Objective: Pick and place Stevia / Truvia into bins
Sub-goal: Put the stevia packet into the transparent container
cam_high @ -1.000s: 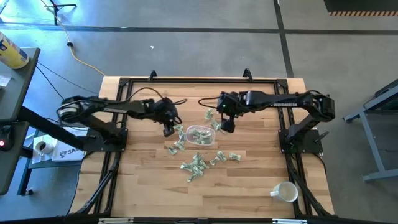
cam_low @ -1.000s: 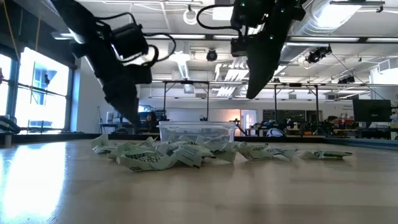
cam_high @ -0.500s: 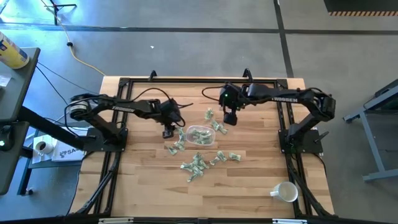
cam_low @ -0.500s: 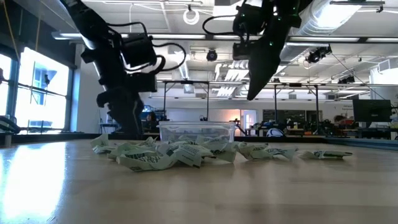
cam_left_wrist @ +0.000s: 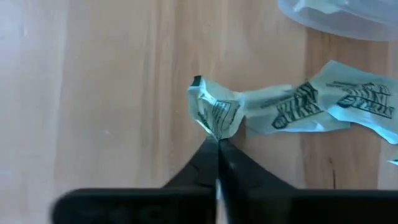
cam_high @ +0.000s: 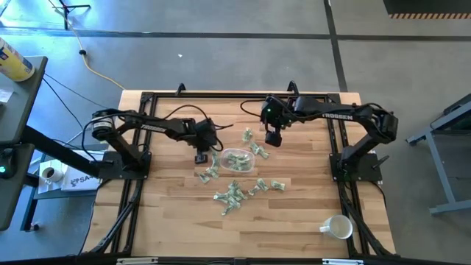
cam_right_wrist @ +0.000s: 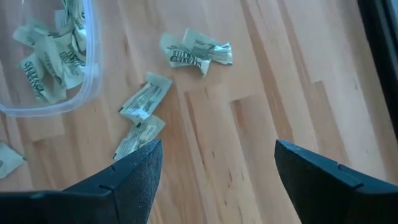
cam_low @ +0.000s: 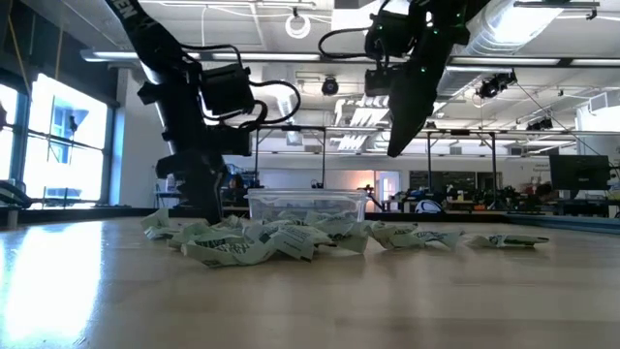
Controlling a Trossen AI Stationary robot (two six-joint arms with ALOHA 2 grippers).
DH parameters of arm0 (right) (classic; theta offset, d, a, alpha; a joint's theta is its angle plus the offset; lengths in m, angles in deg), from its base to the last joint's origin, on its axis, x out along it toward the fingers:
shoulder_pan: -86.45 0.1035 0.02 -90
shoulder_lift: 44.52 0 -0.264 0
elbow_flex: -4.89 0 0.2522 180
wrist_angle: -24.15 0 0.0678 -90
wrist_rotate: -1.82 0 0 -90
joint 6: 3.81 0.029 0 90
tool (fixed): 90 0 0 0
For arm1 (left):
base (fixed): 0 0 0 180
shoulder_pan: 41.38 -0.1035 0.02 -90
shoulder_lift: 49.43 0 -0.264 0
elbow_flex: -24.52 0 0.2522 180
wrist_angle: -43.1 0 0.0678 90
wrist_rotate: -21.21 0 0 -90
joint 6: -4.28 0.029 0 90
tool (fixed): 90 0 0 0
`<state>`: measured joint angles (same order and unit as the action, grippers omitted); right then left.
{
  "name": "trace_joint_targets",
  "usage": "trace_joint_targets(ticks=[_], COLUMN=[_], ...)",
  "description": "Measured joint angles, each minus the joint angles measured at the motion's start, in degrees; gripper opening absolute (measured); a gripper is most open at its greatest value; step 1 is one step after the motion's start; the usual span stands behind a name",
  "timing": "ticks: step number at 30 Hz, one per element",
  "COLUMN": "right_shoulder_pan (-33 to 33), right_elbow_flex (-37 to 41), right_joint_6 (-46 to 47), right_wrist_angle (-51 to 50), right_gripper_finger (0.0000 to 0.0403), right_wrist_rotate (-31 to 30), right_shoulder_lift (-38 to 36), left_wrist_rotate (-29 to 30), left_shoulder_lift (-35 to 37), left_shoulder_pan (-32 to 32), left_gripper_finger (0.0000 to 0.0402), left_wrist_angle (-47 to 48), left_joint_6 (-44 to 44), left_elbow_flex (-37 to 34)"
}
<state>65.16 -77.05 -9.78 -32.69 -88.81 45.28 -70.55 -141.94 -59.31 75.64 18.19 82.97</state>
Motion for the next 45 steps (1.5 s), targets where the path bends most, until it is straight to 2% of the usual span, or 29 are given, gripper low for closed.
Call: trace_joint_targets(ticks=[1,3,5,8,10,14,18,23,30,34,39,42,45], right_shoulder_pan=[0.2,0.3,0.3,-0.2,-0.6,-1.7,-2.0,-2.0,-1.1,2.0,6.4,7.9,8.2], right_elbow_flex=[0.0,0.0,0.0,0.0,0.0,0.0,1.9,9.1,18.3,24.0,29.8,30.7,30.7], right_joint_6=[0.1,1.0,1.8,2.3,2.2,0.5,-2.8,-5.0,2.0,3.5,5.4,10.3,12.5], right_wrist_angle=[-0.1,-0.2,-0.8,-1.7,-2.2,-4.8,-5.2,-1.8,9.9,19.6,32.4,35.1,35.2], right_gripper_finger=[0.0301,0.0301,0.0301,0.0301,0.0301,0.0301,0.0301,0.0301,0.0301,0.0301,0.0301,0.0301,0.0301], right_wrist_rotate=[-0.4,-1.6,-2.9,-5.3,-5.8,-5.9,-5.0,-2.8,5.5,5.5,5.1,1.3,-2.5], right_shoulder_lift=[-0.6,-2.3,-4.0,-6.6,-8.2,-10.3,-12.6,-15.1,-14.6,-14.1,-13.2,-12.5,-11.5], left_wrist_rotate=[1.3,4.4,8.0,9.1,6.5,-4.4,-6.1,-6.4,-2.0,-2.3,-1.9,-0.7,-0.6], left_shoulder_lift=[-0.1,-0.1,-0.1,-0.1,0.0,-0.2,-1.8,-6.9,-10.8,-10.4,-10.2,-8.7,-5.8], left_shoulder_pan=[0.0,-0.1,-0.1,-0.1,-0.1,0.5,3.3,8.0,11.7,11.6,11.6,11.6,11.6], left_gripper_finger=[0.0023,0.0022,0.003,0.0043,0.0034,0.0022,0.0033,0.006,0.0068,0.0095,0.0155,0.0188,0.0206], left_wrist_angle=[1.4,5.4,9.5,15.0,14.9,10.7,5.9,3.5,5.9,7.5,11.8,18.3,19.5], left_joint_6=[0.0,0.0,0.0,0.0,0.0,-1.6,-5.2,-10.8,-17.0,-19.6,-20.0,-20.8,-20.4], left_elbow_flex=[1.1,4.3,8.0,14.1,18.0,22.1,22.5,22.5,22.5,22.5,22.6,23.4,23.7])
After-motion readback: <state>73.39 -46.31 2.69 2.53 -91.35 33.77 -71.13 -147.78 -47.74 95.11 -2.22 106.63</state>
